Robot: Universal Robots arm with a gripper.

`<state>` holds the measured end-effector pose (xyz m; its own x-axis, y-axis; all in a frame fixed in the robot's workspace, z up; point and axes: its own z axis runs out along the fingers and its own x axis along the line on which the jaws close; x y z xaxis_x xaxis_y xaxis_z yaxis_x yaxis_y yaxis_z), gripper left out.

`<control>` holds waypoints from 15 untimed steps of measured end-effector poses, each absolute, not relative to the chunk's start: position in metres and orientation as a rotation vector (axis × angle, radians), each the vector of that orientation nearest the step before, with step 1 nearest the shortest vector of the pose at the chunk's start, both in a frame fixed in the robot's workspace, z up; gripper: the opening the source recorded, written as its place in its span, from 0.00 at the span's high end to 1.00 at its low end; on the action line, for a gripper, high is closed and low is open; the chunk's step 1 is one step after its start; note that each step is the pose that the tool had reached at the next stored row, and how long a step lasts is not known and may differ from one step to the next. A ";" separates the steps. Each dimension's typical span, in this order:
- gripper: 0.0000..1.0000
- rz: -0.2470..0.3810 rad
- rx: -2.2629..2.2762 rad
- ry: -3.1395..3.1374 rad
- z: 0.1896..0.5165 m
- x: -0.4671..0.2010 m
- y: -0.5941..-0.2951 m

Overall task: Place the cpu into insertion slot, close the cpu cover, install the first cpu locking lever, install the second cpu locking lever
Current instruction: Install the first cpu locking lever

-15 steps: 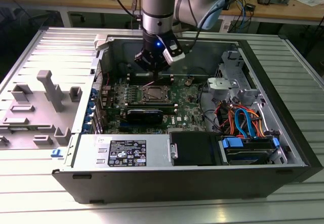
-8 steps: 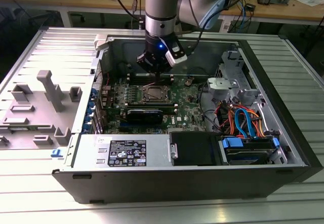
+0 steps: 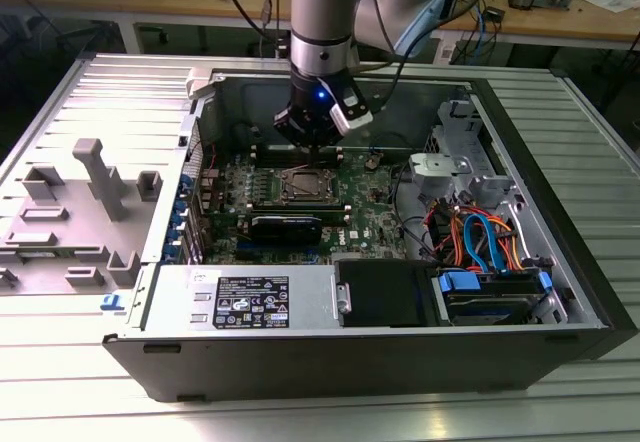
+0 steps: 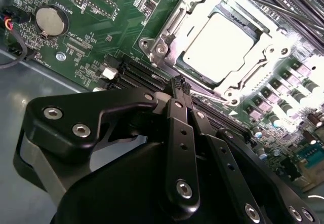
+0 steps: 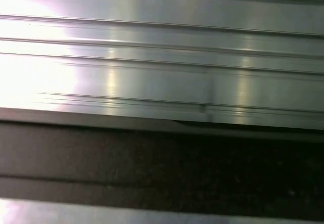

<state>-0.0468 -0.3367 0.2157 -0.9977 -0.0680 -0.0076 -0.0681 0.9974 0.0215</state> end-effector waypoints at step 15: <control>0.89 0.034 -0.104 3.133 0.211 -0.046 -0.337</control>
